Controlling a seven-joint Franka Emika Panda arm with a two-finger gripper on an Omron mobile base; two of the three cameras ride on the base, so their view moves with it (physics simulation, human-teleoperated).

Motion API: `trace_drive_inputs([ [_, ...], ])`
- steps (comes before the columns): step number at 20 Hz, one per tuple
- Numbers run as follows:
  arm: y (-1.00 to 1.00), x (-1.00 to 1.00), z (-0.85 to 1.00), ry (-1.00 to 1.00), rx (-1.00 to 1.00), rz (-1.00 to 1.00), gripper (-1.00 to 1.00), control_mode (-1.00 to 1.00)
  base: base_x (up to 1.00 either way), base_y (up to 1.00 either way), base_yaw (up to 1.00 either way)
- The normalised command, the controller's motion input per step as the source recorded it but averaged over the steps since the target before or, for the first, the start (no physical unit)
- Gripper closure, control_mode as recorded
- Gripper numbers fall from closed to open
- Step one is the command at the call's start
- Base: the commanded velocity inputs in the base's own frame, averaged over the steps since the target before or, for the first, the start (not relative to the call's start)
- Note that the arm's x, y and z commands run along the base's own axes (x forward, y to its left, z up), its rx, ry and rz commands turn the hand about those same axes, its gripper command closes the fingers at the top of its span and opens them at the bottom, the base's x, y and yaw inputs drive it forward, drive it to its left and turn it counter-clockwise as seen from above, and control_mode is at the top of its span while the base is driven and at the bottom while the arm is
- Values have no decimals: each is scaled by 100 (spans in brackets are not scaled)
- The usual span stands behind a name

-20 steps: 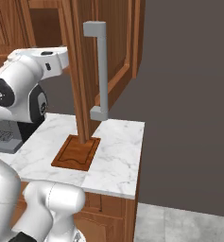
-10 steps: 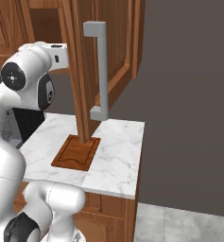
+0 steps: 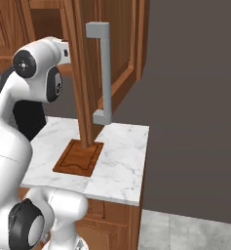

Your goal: Grab the spray bottle from the cabinet, then place it next to the cutting board for sanitizing. Then grab the dish brush from the countertop next to the sink and place it next to the cutting board.

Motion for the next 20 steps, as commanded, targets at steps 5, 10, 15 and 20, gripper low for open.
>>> trace_drive_inputs([
  [5,0,44,0,6,0,0,-100,-100,0,0,0],
  [10,0,25,0,0,0,0,-100,-100,0,0,0],
  [15,3,32,0,0,0,0,-100,-100,0,0,0],
  [20,0,30,0,0,0,0,-100,-100,0,0,0],
])
